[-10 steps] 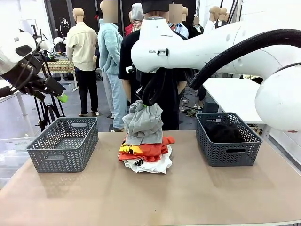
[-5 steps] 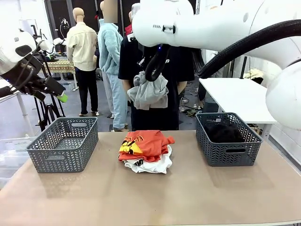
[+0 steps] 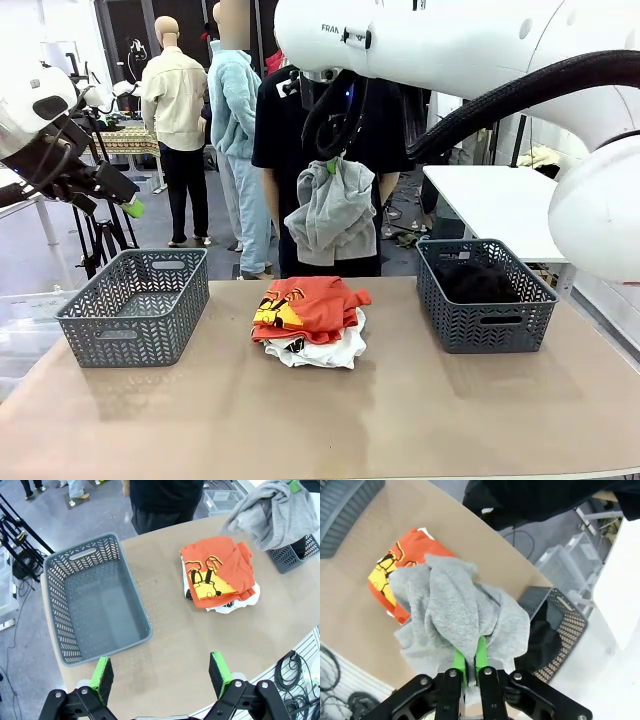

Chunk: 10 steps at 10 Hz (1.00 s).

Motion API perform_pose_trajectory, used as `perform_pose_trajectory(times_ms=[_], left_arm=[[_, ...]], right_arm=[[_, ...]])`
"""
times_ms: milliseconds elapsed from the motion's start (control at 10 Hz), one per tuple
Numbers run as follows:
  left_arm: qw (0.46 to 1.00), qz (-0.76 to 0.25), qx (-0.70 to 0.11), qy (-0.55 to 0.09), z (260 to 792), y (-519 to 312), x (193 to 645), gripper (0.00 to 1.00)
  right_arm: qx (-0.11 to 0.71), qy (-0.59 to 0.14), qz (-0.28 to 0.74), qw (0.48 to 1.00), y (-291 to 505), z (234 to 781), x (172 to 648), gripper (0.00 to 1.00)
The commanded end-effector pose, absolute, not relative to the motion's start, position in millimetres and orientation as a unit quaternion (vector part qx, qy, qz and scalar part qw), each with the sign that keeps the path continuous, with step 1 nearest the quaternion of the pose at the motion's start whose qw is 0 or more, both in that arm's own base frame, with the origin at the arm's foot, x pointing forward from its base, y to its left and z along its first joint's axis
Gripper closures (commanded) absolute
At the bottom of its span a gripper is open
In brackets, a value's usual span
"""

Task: Sort the tops and bottoms.
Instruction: Lift clothes from the center of the table with your right hand, then sort the clothes according to human instructions.

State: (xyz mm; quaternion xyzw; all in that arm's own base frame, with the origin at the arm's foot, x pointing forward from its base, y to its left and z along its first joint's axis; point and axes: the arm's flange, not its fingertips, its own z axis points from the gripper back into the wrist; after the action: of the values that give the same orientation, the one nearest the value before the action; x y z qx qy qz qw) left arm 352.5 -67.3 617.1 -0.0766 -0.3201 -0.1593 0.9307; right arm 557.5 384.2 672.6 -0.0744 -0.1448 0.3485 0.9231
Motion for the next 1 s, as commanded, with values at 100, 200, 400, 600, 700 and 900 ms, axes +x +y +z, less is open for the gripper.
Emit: perform_pose_trajectory(times_ms=[100,200,400,600,700,900], left_arm=[[0.931,-0.157,-0.079,-0.319,615,-66,351,0.0],[0.931,-0.157,-0.079,-0.319,615,-66,351,0.0],[0.931,-0.157,-0.079,-0.319,615,-66,351,0.0],[0.931,-0.157,-0.079,-0.319,615,-66,351,0.0],[0.931,-0.157,-0.079,-0.319,615,-66,351,0.0],[0.931,-0.157,-0.079,-0.319,615,-66,351,0.0]], right_arm=[[-0.076,-0.145,0.362,0.918,404,698,578,1.0],[-0.072,-0.136,0.374,0.915,406,692,584,1.0],[-0.071,-0.147,0.354,0.921,386,680,557,1.0],[-0.071,-0.147,0.354,0.921,386,680,557,1.0],[-0.071,-0.147,0.354,0.921,386,680,557,1.0],[-0.071,-0.147,0.354,0.921,386,680,557,1.0]])
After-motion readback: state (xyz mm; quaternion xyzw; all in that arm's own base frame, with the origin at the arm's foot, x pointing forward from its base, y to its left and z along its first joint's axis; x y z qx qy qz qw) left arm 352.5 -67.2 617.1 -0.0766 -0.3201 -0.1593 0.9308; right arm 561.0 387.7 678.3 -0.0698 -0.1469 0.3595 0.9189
